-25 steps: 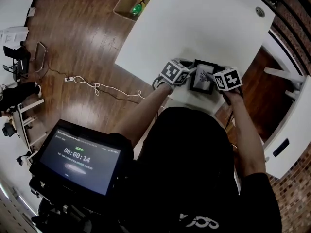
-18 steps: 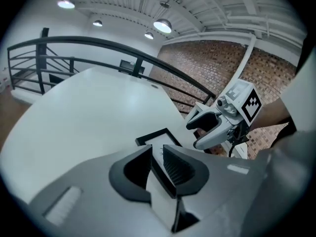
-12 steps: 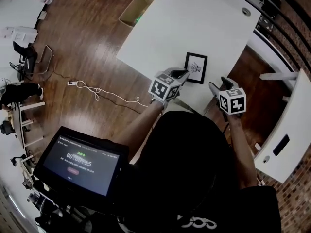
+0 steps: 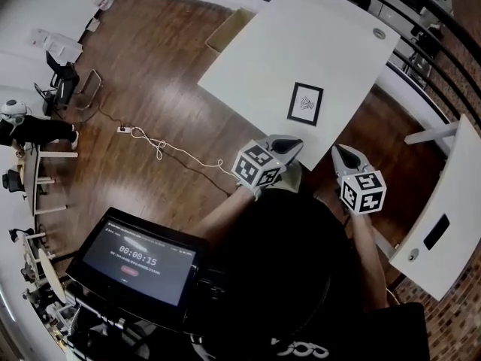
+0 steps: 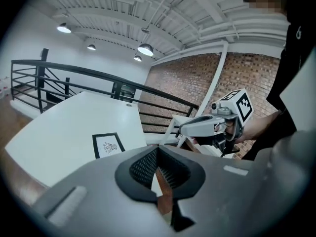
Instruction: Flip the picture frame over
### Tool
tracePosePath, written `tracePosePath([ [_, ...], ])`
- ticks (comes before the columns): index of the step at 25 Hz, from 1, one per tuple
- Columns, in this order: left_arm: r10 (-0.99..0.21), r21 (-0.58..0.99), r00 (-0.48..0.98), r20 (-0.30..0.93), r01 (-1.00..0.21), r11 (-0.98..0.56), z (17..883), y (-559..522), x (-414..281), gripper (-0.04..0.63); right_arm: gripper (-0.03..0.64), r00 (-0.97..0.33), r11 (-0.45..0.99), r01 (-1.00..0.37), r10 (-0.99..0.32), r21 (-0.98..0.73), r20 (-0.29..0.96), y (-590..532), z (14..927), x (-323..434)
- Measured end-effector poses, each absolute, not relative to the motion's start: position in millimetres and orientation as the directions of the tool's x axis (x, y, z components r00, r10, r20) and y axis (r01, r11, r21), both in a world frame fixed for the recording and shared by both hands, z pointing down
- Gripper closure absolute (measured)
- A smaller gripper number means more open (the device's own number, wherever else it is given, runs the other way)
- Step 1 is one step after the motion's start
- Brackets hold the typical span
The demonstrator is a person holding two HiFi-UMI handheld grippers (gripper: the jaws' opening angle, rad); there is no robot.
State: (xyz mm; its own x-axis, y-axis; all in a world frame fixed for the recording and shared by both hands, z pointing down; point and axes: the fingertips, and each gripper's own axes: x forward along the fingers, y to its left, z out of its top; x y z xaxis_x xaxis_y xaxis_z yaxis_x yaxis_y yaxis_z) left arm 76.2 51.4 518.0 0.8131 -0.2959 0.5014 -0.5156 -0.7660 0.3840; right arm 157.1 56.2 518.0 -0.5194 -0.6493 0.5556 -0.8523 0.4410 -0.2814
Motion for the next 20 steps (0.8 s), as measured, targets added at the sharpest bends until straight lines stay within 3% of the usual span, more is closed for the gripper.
tracePosePath([
  [10,-0.341,0.38,0.846,0.41,-0.498,-0.779,479,105,53,0.581,0.623,-0.609,0.553,-0.789,-0.643,-0.269,0.464,122,472,96],
  [20,-0.39,0.413,0.875,0.287,-0.481,-0.773,463,144,-36,0.581,0.623,-0.597,0.562,-0.794,-0.649,-0.231,0.472,166,478,22],
])
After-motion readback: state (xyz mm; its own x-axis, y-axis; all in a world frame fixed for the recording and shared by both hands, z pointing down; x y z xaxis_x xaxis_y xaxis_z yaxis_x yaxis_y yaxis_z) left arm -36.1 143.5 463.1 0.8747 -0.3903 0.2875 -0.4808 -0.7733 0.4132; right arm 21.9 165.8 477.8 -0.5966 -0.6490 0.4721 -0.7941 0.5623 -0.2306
